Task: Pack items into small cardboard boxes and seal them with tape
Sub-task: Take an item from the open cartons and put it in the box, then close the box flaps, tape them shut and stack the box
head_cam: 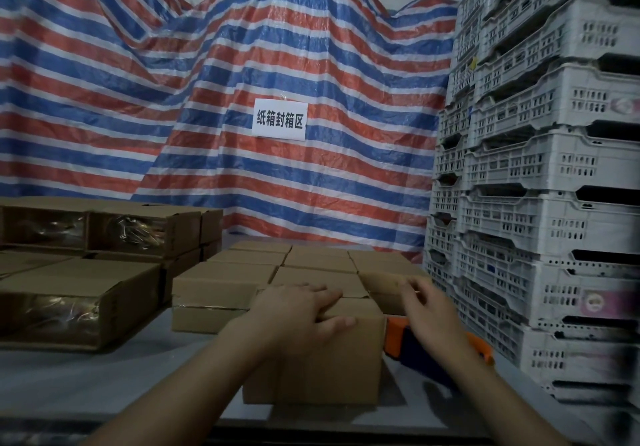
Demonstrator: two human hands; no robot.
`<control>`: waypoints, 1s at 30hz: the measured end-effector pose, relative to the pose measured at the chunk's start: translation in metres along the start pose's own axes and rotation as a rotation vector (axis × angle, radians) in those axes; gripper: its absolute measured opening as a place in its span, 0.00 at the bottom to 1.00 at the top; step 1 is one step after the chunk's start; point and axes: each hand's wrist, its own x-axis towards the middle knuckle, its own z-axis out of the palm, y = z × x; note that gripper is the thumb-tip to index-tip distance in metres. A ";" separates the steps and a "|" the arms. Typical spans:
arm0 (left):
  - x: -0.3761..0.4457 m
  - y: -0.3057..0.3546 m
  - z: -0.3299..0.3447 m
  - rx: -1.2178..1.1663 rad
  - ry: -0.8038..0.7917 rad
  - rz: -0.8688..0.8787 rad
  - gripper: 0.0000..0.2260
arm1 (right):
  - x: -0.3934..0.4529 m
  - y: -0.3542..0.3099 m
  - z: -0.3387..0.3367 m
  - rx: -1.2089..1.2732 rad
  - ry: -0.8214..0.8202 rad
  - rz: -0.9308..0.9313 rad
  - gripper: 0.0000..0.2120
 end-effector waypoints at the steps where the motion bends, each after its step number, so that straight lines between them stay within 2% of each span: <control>1: -0.001 0.001 -0.001 -0.003 -0.010 -0.002 0.32 | 0.003 0.006 -0.011 -0.223 -0.007 -0.034 0.12; 3: -0.002 0.001 -0.002 -0.004 -0.022 -0.001 0.31 | 0.004 0.020 -0.028 -0.586 -0.058 -0.019 0.14; 5: -0.002 0.001 -0.003 -0.008 -0.025 -0.006 0.32 | -0.002 0.034 -0.033 -0.757 -0.121 0.056 0.17; 7: -0.002 0.002 -0.003 -0.007 -0.027 -0.016 0.32 | -0.009 0.048 -0.029 -0.927 -0.159 0.053 0.20; 12: -0.002 0.004 -0.005 -0.044 -0.011 -0.027 0.34 | -0.017 0.074 -0.020 -0.938 -0.039 -0.069 0.19; 16: -0.001 0.002 -0.012 -0.414 -0.059 -0.124 0.35 | -0.012 0.082 -0.018 -0.949 0.072 -0.024 0.26; 19: 0.001 -0.005 -0.019 -0.657 -0.044 -0.173 0.29 | 0.009 0.075 -0.027 -0.767 0.183 0.112 0.30; 21: 0.001 -0.011 -0.022 -0.798 -0.015 -0.192 0.28 | 0.034 0.056 -0.039 -0.504 0.224 0.156 0.33; 23: 0.001 -0.015 -0.023 -0.932 0.067 -0.218 0.29 | 0.061 0.025 -0.047 -0.192 0.197 0.162 0.33; 25: 0.003 -0.016 -0.023 -1.043 0.185 -0.252 0.29 | 0.080 -0.017 -0.046 0.106 0.082 0.208 0.28; 27: 0.004 -0.017 -0.024 -1.127 0.239 -0.296 0.29 | 0.092 -0.053 -0.035 0.315 -0.111 0.171 0.22; 30: 0.003 -0.018 -0.028 -1.302 0.243 -0.380 0.31 | 0.100 -0.086 -0.006 0.389 -0.359 0.124 0.20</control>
